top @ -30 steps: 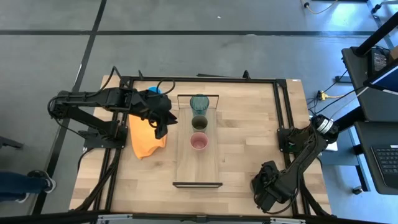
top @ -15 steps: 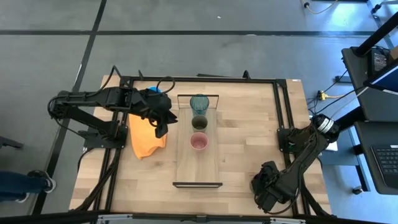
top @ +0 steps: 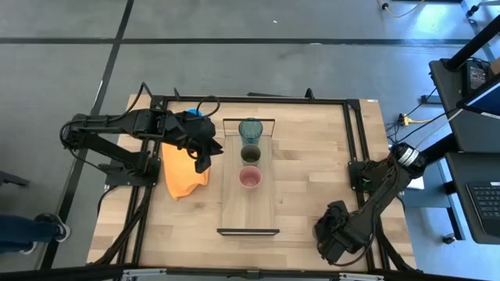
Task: Stack small to large cups/mugs on shelf
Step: Put the dark blue mug on the shelf
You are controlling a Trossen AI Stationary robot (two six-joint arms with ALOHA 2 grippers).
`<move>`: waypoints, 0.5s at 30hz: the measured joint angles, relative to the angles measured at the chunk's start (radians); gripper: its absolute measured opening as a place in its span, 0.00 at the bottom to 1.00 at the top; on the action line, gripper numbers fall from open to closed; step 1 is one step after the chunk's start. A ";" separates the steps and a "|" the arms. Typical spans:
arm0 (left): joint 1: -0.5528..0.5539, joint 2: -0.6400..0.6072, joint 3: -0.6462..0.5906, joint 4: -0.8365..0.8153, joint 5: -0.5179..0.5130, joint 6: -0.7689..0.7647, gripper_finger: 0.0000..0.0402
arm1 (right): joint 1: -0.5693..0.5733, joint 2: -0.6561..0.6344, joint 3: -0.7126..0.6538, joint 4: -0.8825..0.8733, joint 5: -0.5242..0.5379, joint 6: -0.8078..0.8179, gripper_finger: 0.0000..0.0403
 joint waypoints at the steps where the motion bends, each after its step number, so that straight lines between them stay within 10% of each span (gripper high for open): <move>1: 0.000 0.000 0.000 0.000 0.000 0.000 0.18 | -0.007 -0.001 0.000 0.000 -0.001 0.000 0.10; 15: -0.005 0.000 0.000 -0.001 0.000 0.008 0.18 | -0.149 -0.171 -0.005 -0.098 0.133 -0.002 0.09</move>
